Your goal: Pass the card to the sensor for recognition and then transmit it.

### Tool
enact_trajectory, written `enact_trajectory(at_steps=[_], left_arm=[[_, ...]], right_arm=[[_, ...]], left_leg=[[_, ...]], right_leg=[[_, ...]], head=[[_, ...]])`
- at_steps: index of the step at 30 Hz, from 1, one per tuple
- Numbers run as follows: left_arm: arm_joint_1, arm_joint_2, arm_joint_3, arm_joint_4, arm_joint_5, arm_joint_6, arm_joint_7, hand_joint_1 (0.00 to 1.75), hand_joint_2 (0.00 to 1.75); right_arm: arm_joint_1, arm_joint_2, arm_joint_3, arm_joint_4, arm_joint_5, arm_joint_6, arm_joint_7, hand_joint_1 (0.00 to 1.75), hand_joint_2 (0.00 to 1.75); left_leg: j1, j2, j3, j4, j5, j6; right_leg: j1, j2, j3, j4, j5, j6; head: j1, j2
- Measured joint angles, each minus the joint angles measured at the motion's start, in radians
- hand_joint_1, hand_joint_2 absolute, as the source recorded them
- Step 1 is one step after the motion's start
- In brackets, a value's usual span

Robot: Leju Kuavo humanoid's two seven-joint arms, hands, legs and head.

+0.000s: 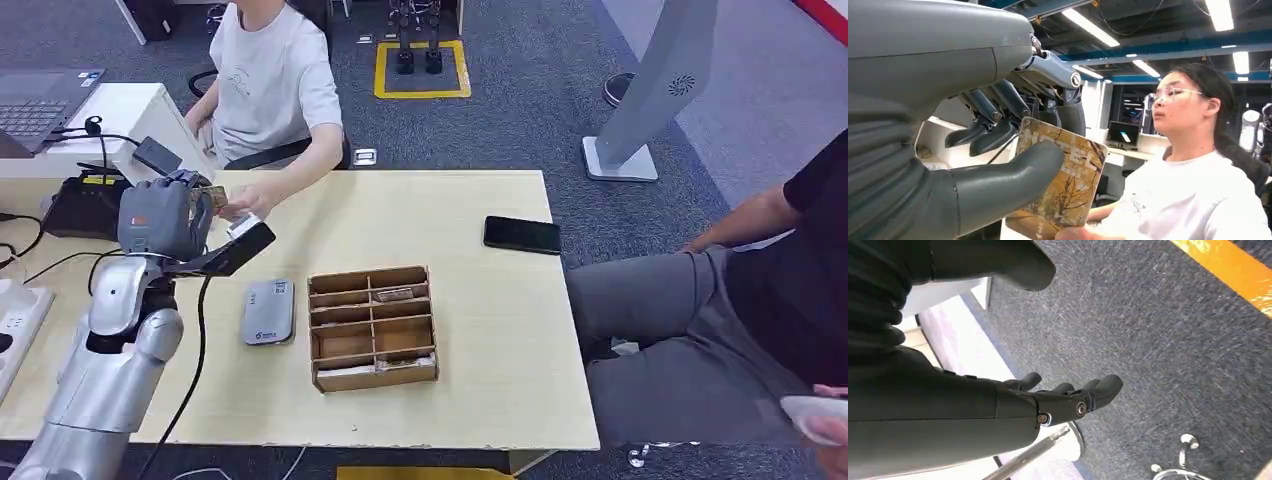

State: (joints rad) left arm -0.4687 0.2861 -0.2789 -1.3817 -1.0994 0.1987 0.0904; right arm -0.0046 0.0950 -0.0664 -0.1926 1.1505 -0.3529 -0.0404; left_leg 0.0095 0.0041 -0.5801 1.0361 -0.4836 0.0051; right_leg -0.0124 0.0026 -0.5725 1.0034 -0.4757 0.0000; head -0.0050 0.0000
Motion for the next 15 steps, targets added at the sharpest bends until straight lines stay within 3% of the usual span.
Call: enact_trajectory(at_steps=[3,4,5,15], left_arm=[[0.003,-0.006,0.0,0.0,0.002,0.0,-0.007,1.75,1.75],[0.007,-0.008,0.0,0.0,0.003,0.002,-0.007,1.5,1.75],[0.011,-0.011,0.0,0.0,0.008,0.005,-0.007,0.68,1.75],[0.036,-0.016,0.0,0.0,0.003,0.026,-0.01,0.65,1.75]], right_arm=[[0.0,0.0,0.0,0.0,0.001,0.0,-0.002,0.0,1.75],[0.0,-0.001,0.0,0.0,0.004,0.0,-0.001,0.0,1.75],[0.0,-0.002,0.0,0.0,0.006,0.0,0.001,0.0,1.75],[0.0,-0.008,0.0,0.004,0.01,0.0,-0.004,0.0,1.75]], left_leg=[[0.0,0.0,0.0,0.0,0.0,0.0],[0.0,0.0,0.0,0.0,0.0,0.0],[0.0,0.0,0.0,0.0,0.0,0.0],[0.0,0.0,-0.001,0.0,0.0,0.0]], right_leg=[[0.0,0.0,0.0,0.0,0.0,0.0],[0.0,0.0,0.0,0.0,0.0,0.0],[0.0,0.0,0.0,0.0,0.0,0.0],[0.0,0.0,0.0,0.0,0.0,0.0]], head=[[0.0,0.0],[0.0,0.0],[0.0,0.0],[0.0,0.0]])
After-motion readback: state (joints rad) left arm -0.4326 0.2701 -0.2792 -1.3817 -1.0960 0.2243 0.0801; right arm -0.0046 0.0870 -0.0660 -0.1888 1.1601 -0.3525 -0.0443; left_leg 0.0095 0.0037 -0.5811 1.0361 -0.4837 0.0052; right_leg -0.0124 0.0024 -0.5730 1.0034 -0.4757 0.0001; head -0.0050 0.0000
